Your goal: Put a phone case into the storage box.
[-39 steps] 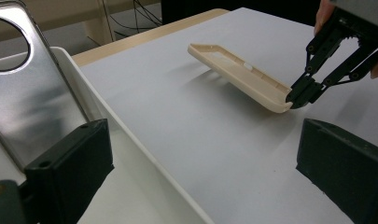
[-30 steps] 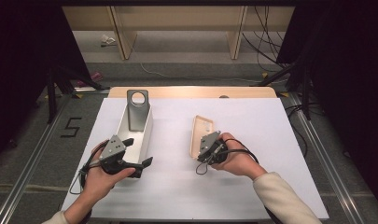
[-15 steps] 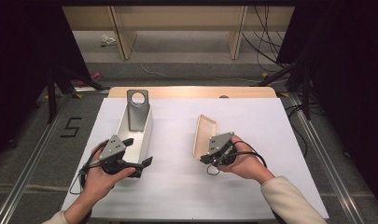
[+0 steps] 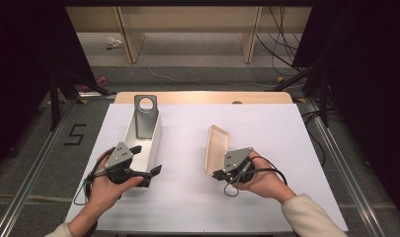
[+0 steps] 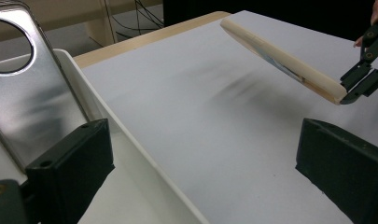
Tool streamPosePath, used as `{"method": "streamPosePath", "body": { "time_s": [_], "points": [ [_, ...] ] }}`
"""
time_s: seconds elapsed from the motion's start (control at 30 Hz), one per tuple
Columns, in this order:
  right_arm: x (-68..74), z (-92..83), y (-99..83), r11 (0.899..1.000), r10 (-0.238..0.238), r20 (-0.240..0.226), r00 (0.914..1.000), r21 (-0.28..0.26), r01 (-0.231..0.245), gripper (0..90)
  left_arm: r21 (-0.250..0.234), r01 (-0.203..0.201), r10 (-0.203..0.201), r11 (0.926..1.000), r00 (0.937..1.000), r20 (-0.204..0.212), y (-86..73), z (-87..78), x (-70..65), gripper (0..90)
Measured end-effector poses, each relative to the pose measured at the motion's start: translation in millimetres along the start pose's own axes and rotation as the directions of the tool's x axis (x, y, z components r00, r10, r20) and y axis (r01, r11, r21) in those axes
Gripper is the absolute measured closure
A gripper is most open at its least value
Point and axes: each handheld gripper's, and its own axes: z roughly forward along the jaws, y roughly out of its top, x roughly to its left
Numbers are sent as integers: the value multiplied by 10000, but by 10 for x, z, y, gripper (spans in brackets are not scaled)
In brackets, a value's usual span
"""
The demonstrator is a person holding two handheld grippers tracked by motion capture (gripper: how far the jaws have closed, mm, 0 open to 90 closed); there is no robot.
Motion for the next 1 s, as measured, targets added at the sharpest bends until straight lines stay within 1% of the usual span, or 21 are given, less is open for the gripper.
{"method": "streamPosePath", "body": {
  "time_s": [0.1, 0.27, 0.3, 0.37, 0.47, 0.5, 0.6, 0.63, 0.7, 0.73, 0.77, 0.8, 0.83, 0.9, 0.93, 1.0],
  "points": [
    [48, -13, 6, 9999, -109, -63, 9999, -98, 108, 878, 16, -21, 21, 10000, 10000, 11, 0, 4, 0, 34],
    [97, -29, 19, 9997, -145, -108, 9998, -202, 142, 878, 18, -18, 18, 10000, 10000, 9, 3, 5, -1, 35],
    [98, -28, 21, 9996, -182, -106, 9998, -240, 179, 878, 26, 0, 0, 10000, 10000, 20, 7, 6, -3, 36],
    [110, -32, 26, 9995, -161, -119, 9998, -262, 158, 878, -17, 185, -185, 9998, 9998, 65, 27, 10, -13, 40],
    [128, -33, 36, 9994, -105, -99, 9999, -345, 102, 878, -9, 268, -268, 9996, 9996, 81, 84, 24, -36, 51],
    [130, -35, 37, 9993, -133, -93, 9999, -347, 129, 878, -49, 374, -374, 9993, 9993, 83, 116, 35, -46, 57],
    [148, -38, 41, 9990, -135, -60, 9999, -420, 132, 878, -100, 601, -599, 9981, 9980, 216, 204, 67, -72, 76],
    [151, -42, 41, 9990, -163, -68, 9998, -418, 160, 878, -72, 603, -601, 9982, 9979, 256, 249, 86, -85, 80],
    [165, -48, 43, 9988, -196, -43, 9998, -458, 194, 878, 114, 734, -738, 9972, 9966, 353, 317, 129, -112, 89],
    [172, -53, 44, 9988, -191, -54, 9998, -443, 189, 879, 333, 982, -995, 9946, 9941, 423, 350, 153, -140, 96],
    [181, -53, 45, 9987, -163, -33, 9999, -483, 162, 879, 542, 1089, -1111, 9926, 9930, 397, 386, 181, -166, 99],
    [186, -56, 45, 9986, -211, -50, 9998, -481, 209, 878, 694, 1064, -1094, 9919, 9931, 412, 425, 218, -185, 102],
    [193, -56, 46, 9985, -207, -34, 9998, -503, 205, 878, 714, 851, -888, 9938, 9947, 509, 466, 267, -191, 107],
    [203, -61, 47, 9983, -260, -46, 9997, -516, 257, 879, 925, 815, -870, 9924, 9946, 563, 555, 358, -236, 120],
    [215, -66, 51, 9983, -231, -8, 9997, -528, 231, 878, 936, 816, -873, 9923, 9945, 580, 575, 380, -247, 125],
    [222, -72, 55, 9981, -287, -10, 9996, -537, 286, 878, 1036, 696, -767, 9922, 9948, 662, 659, 464, -282, 133]
  ]
}}
